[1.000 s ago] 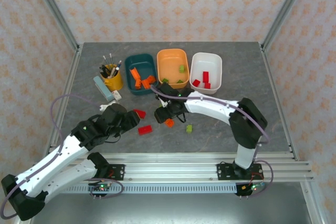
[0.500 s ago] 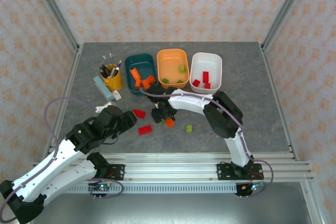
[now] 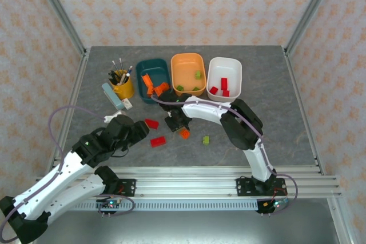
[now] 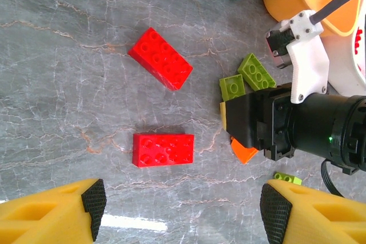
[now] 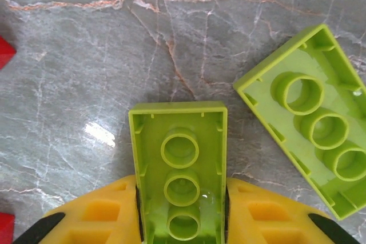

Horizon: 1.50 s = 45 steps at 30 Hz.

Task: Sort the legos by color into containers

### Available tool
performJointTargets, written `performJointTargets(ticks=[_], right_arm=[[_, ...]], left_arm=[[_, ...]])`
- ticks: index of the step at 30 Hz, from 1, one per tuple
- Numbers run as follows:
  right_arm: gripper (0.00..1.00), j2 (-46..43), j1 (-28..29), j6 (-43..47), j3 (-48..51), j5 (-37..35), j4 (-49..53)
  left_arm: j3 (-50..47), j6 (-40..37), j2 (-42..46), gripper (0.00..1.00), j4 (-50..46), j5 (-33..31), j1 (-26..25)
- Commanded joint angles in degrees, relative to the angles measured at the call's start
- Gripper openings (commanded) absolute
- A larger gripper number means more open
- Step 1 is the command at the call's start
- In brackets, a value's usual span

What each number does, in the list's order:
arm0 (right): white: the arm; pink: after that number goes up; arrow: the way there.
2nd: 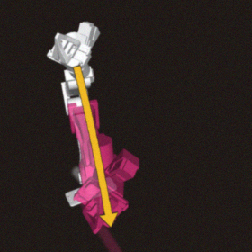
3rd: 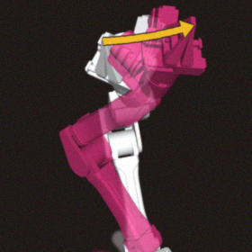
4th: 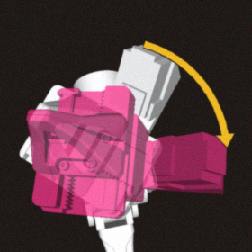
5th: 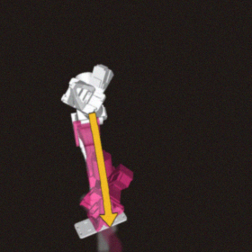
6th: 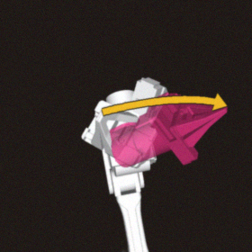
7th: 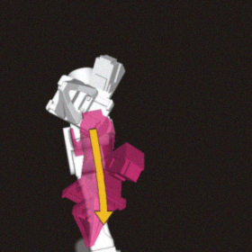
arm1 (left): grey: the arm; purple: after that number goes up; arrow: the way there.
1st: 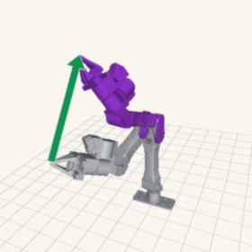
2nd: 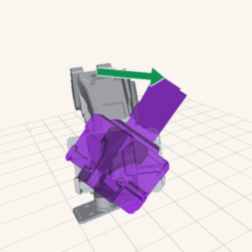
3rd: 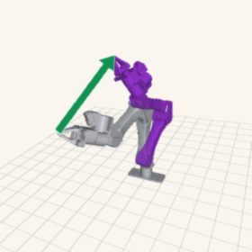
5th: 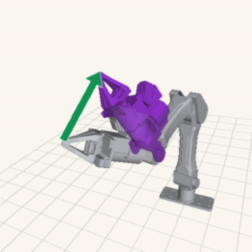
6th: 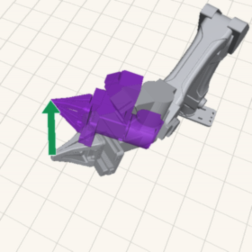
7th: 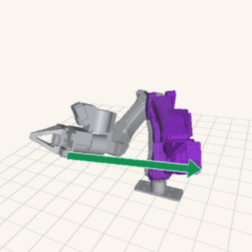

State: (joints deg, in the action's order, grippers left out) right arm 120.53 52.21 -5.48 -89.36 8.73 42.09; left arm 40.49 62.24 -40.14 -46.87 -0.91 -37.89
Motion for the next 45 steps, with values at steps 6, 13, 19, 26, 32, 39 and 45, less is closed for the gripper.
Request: performJointTargets(ticks=[6, 13, 19, 26, 32, 39, 45], right_arm=[[0.28, -9.94, -2.64, -2.15, -7.56, -4.66, 4.37], [0.27, -7.28, -11.32, -3.71, -15.20, -5.46, 4.52], [0.26, 3.47, -17.28, -4.07, -27.81, -5.37, 7.30], [0.28, 16.71, -21.03, -4.00, -41.01, -4.08, 10.42], [0.37, 22.40, -21.87, -4.26, -45.03, -1.09, 10.12], [0.54, 21.59, -21.88, -4.96, -48.07, -0.11, 11.91], [0.54, 12.66, -21.88, -5.78, -47.01, 0.05, 11.82]], left_arm=[[8.17, -5.22, -8.28, 0.75, 6.24, -0.06, -0.70], [16.26, -7.17, -18.94, 0.78, 12.42, 2.01, 0.28], [21.75, -8.27, -27.58, 0.79, 17.95, 8.76, 6.73], [29.80, -12.39, -37.60, 0.79, 19.11, 11.56, 9.63], [32.56, -12.80, -42.27, 0.79, 19.87, 12.33, 9.86], [33.43, -13.54, -43.44, 0.78, 18.16, 12.66, 9.85], [33.01, -11.99, -42.84, 0.77, 13.44, 11.28, 9.88]])
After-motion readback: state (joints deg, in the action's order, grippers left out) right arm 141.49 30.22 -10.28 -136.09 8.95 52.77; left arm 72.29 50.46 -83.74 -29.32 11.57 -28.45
